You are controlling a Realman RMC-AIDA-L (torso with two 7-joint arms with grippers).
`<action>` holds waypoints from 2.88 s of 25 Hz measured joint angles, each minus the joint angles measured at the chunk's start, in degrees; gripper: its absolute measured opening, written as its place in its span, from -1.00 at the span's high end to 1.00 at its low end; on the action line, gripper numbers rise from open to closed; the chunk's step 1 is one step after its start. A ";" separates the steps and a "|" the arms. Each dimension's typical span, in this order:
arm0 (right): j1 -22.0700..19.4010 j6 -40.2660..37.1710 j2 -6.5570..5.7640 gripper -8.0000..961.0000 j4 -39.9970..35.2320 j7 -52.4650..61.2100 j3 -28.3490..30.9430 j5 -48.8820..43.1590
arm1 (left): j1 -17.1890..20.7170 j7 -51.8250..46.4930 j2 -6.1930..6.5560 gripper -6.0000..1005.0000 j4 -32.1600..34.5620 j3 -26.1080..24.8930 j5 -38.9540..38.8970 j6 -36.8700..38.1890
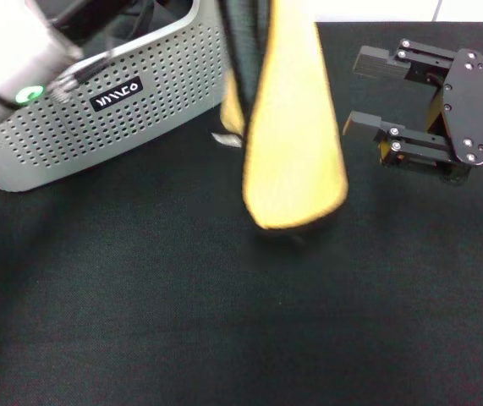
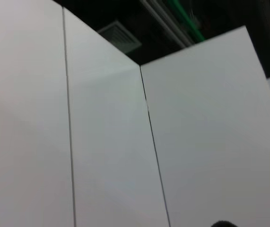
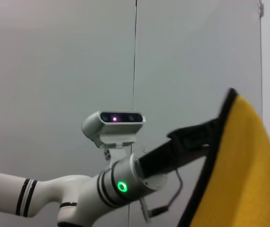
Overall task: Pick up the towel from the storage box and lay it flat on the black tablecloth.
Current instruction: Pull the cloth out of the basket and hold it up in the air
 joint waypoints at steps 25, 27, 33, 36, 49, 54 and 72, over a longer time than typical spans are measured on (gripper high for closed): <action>-1.59 -9.01 0.10 -0.32 4.54 -7.95 -5.73 22.25 | -0.02 20.69 -0.13 0.97 3.44 20.48 -14.52 -24.41; -1.38 -9.80 0.10 -0.32 4.64 -8.47 -7.20 23.88 | -0.21 23.52 -0.13 0.97 3.45 22.15 -16.85 -26.16; -1.31 -13.10 0.08 -0.32 4.64 -10.61 -11.27 27.75 | -0.38 32.41 -0.13 0.97 3.36 26.36 -24.54 -28.16; -1.31 -14.83 0.09 -0.32 4.64 -11.86 -12.98 29.05 | -0.43 34.49 -0.13 0.97 3.23 27.18 -26.76 -28.21; -1.28 -20.98 0.09 -0.32 7.96 -12.53 -13.27 31.42 | -0.38 34.99 -0.13 0.97 3.19 27.31 -27.14 -28.00; 0.79 -21.95 0.09 -0.32 11.46 -12.27 -14.37 31.48 | -0.59 35.11 -0.13 0.97 3.60 27.02 -27.19 -28.10; 3.10 -18.15 0.09 -0.32 12.58 -12.08 -21.78 33.87 | -1.32 40.66 -0.13 0.96 2.16 26.35 -31.39 -28.28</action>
